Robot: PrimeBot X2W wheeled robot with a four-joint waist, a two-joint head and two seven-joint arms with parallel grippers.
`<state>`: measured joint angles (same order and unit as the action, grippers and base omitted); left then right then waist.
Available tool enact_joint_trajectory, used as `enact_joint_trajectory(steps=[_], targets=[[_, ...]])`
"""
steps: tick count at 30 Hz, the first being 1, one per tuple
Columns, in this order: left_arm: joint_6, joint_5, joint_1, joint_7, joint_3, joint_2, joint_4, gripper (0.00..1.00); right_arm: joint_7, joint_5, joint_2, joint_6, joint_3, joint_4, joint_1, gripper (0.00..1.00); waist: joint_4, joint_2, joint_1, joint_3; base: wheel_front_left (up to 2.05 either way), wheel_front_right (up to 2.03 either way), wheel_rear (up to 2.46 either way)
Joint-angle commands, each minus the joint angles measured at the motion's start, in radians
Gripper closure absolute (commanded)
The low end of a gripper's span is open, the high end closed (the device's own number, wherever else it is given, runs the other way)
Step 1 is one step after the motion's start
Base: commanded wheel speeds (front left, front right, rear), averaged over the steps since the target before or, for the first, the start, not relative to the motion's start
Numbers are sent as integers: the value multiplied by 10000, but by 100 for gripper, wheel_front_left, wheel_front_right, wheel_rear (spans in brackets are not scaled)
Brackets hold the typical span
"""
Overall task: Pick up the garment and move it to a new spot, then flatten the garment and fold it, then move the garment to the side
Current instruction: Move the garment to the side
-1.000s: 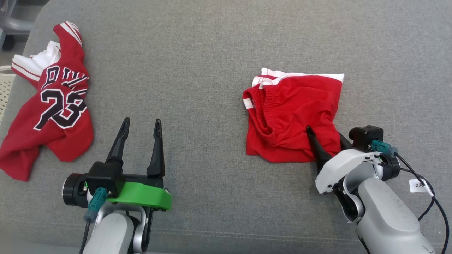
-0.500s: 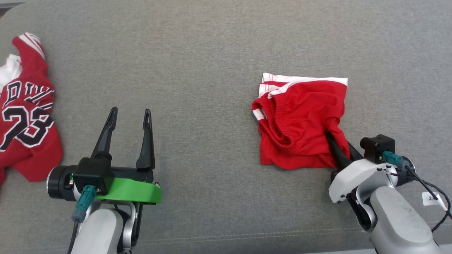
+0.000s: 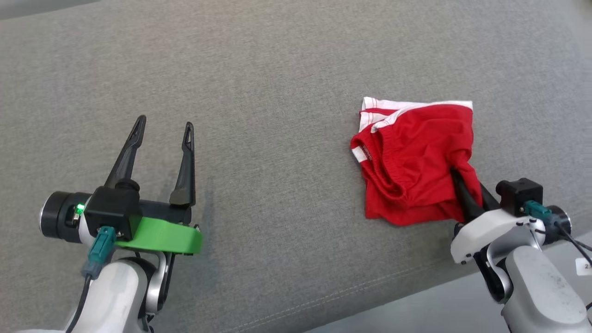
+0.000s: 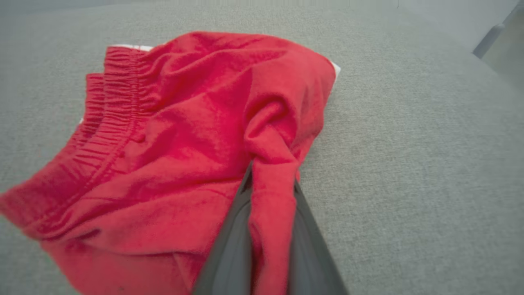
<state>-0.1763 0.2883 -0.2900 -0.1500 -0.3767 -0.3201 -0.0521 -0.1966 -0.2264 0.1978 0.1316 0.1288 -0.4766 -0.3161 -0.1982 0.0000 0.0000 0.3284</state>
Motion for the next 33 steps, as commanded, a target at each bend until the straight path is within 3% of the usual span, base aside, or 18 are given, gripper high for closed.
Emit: enact_joint_trajectory(steps=[1, 8, 19, 25, 26, 28, 33], targets=[[-5, -106, -220, 63, 3, -96, -85, 0, -90, 86, 91, -17, 1, 57, -396, 100, -794, 0, 0, 440, 0, 0, 0], [33, -267, -673, 377, -48, -312, -544, 0, -312, -122, 791, -17, 332, -582, -2455, 100, -1030, 0, 0, 1019, 0, 0, 0], [248, -561, -1527, 642, -396, -314, -1062, 0, -613, -606, 2660, -17, 2, -2668, -4824, 100, -462, 0, 0, 1909, 0, 0, 0], [184, -691, -1717, 675, -485, -349, -1317, 0, -675, -717, 3163, -17, 199, -3739, -5700, 100, -221, 0, 0, 2337, 0, 0, 0], [191, -712, -1755, 674, -489, -357, -1342, 0, -676, -736, 3201, -17, 177, -3974, -5827, 85, -185, 0, 0, 2399, 0, 0, 0], [203, -733, -1810, 692, -521, -365, -1375, 0, -681, -801, 3216, -17, -88, -4572, -6110, 0, -126, 0, 0, 2491, 0, 0, 0], [165, -731, -1882, 658, -527, -364, -1373, 0, -634, -519, 3249, -17, -727, -5980, -6598, 0, -28, 0, 0, 2511, 0, 0, 0]])
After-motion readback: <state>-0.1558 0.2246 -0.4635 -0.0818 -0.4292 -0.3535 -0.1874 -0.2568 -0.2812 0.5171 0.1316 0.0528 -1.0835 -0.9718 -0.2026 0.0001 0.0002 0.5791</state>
